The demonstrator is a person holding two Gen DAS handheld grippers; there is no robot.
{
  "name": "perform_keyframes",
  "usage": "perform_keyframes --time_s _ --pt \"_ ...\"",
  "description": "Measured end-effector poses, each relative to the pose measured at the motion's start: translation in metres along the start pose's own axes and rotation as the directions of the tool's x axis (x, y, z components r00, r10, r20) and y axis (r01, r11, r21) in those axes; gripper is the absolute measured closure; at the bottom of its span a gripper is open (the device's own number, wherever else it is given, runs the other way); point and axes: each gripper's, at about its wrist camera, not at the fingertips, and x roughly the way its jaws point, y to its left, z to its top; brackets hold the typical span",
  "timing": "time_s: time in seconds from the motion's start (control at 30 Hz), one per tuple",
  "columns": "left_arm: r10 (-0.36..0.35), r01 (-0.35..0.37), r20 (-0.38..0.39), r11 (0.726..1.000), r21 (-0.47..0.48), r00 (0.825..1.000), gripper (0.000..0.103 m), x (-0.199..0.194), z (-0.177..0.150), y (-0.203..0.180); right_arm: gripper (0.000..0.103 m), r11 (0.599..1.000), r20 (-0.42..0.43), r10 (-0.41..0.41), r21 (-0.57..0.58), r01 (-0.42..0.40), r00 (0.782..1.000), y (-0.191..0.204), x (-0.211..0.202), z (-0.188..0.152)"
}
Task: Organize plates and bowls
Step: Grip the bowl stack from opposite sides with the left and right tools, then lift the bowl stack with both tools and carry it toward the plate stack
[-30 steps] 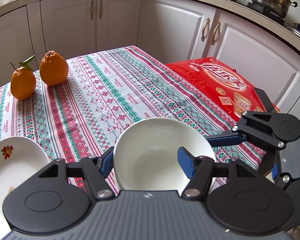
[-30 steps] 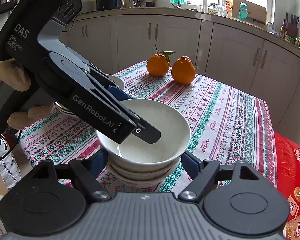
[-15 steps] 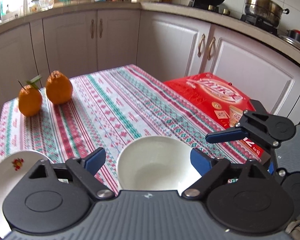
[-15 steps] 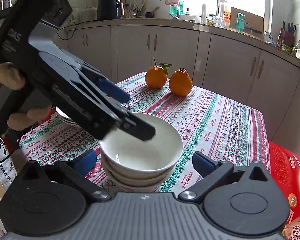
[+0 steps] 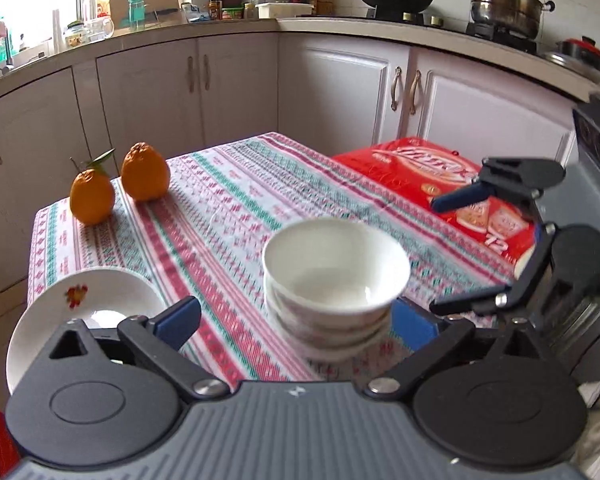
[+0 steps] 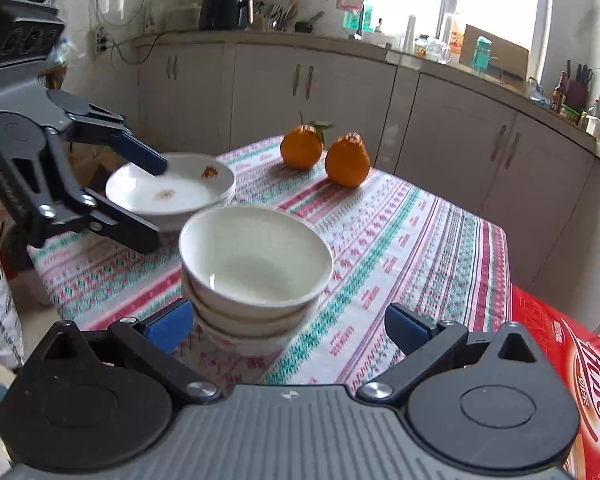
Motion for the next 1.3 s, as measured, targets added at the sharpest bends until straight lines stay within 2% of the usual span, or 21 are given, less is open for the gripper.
perform_keyframes --time_s 0.2,0.53,0.73,0.97,1.13,1.3 --pt "0.005 0.001 -0.056 0.995 0.098 0.998 0.002 0.02 -0.024 -0.012 0.0 0.998 -0.086 0.035 -0.046 -0.039 0.996 0.0 0.019 -0.011" --pt "-0.072 0.088 -0.139 0.989 0.115 0.988 0.002 0.057 -0.033 -0.007 0.0 0.993 -0.191 0.063 -0.084 -0.08 0.98 -0.003 0.057 -0.014" --pt "-0.114 0.136 -0.168 0.983 0.125 0.979 0.002 0.071 -0.029 -0.001 0.0 0.989 -0.217 0.096 -0.09 -0.118 0.972 -0.008 0.073 -0.009" --pt "-0.161 0.187 -0.198 0.975 0.12 0.967 0.002 0.086 -0.025 0.004 0.0 0.976 -0.273 0.154 -0.111 -0.19 0.95 -0.013 0.09 -0.004" --pt "-0.168 0.203 -0.214 0.968 0.15 0.962 0.002 0.091 -0.025 0.004 0.0 0.965 -0.26 0.161 -0.163 -0.207 0.952 -0.015 0.095 0.0" --pt "-0.192 0.233 -0.215 0.955 0.185 0.958 0.002 0.091 -0.019 0.006 0.0 0.944 -0.27 0.191 -0.212 -0.252 0.944 -0.016 0.099 0.005"
